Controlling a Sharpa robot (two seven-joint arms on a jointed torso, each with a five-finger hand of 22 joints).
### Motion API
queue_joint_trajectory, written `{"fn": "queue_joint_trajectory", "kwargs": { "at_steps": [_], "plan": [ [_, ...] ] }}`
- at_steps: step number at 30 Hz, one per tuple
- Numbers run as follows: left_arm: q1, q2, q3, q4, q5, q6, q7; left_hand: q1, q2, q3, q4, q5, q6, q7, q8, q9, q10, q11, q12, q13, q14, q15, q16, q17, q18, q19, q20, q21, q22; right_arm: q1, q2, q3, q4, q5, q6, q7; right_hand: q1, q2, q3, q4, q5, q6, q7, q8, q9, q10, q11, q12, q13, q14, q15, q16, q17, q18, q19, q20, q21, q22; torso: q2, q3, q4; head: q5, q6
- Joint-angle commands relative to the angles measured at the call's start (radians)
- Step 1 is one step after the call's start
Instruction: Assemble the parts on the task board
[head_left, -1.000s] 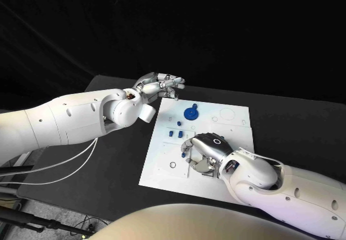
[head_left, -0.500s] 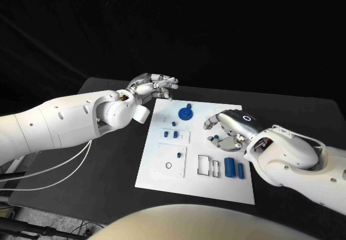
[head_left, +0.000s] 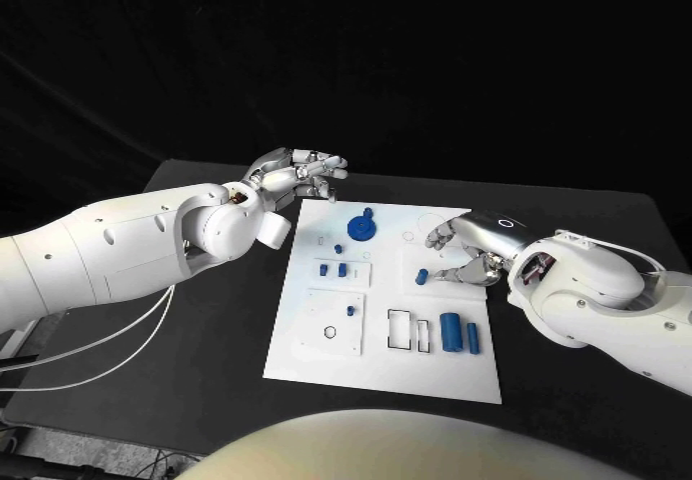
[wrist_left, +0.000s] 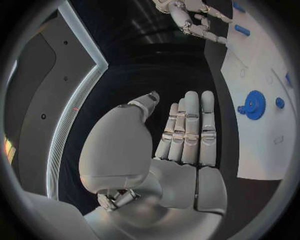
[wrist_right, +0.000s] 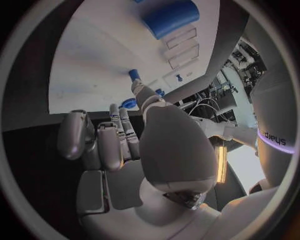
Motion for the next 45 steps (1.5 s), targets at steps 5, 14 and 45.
{"fn": "queue_joint_trajectory", "kwargs": {
  "at_steps": [5, 14, 45],
  "plan": [
    [0.001, -0.003, 0.001, 0.002, 0.002, 0.022, 0.002, -0.001, 0.010, -0.008, 0.001, 0.004, -0.008, 0.001, 0.004, 0.001, -0.005, 0.000, -0.003, 0.001, -0.010, 0.001, -0.006, -0.001, 0.008, 0.006, 0.002, -0.004, -0.001, -0.010, 0.021, -0.003, -0.016, -0.032, 0.105, 0.020, 0.023, 0.006, 0.013, 0.029, -0.019, 0.030, 0.017, 0.008, -0.013, 0.020, -0.004, -0.015, -0.022, 0.010, -0.005, -0.005, -0.007, 0.006, 0.020, 0.000, 0.017, 0.153, 0.002, 0.0000, 0.0011, 0.001, 0.000],
    [0.001, -0.006, 0.001, 0.004, 0.004, 0.023, -0.001, -0.001, 0.010, -0.008, 0.001, 0.004, -0.008, 0.001, 0.004, 0.001, -0.005, 0.000, -0.003, 0.001, -0.010, 0.001, -0.006, -0.001, 0.008, 0.006, 0.002, -0.004, -0.001, -0.023, 0.057, -0.005, -0.034, -0.009, 0.105, 0.035, 0.020, 0.018, 0.104, 0.041, -0.056, 0.094, 0.029, 0.018, -0.048, 0.099, -0.015, -0.036, -0.055, 0.015, -0.015, -0.012, -0.012, 0.003, 0.034, -0.010, 0.029, 0.158, 0.002, 0.0000, 0.0024, 0.002, 0.000],
    [0.001, -0.012, 0.001, 0.006, 0.005, 0.023, -0.008, -0.003, 0.016, -0.013, 0.005, -0.003, -0.008, 0.000, 0.006, 0.002, -0.006, 0.000, -0.003, 0.002, -0.012, 0.001, -0.007, -0.001, 0.009, 0.007, 0.002, -0.010, -0.004, -0.031, 0.072, -0.008, -0.044, -0.043, -0.005, 0.009, -0.051, 0.021, 0.461, -0.017, -0.094, 0.223, -0.010, 0.089, -0.031, 0.305, -0.057, -0.065, -0.059, 0.025, -0.050, -0.010, -0.003, -0.013, 0.071, -0.042, 0.104, 0.189, 0.000, -0.0004, 0.0004, 0.004, 0.000]
  ]
}}
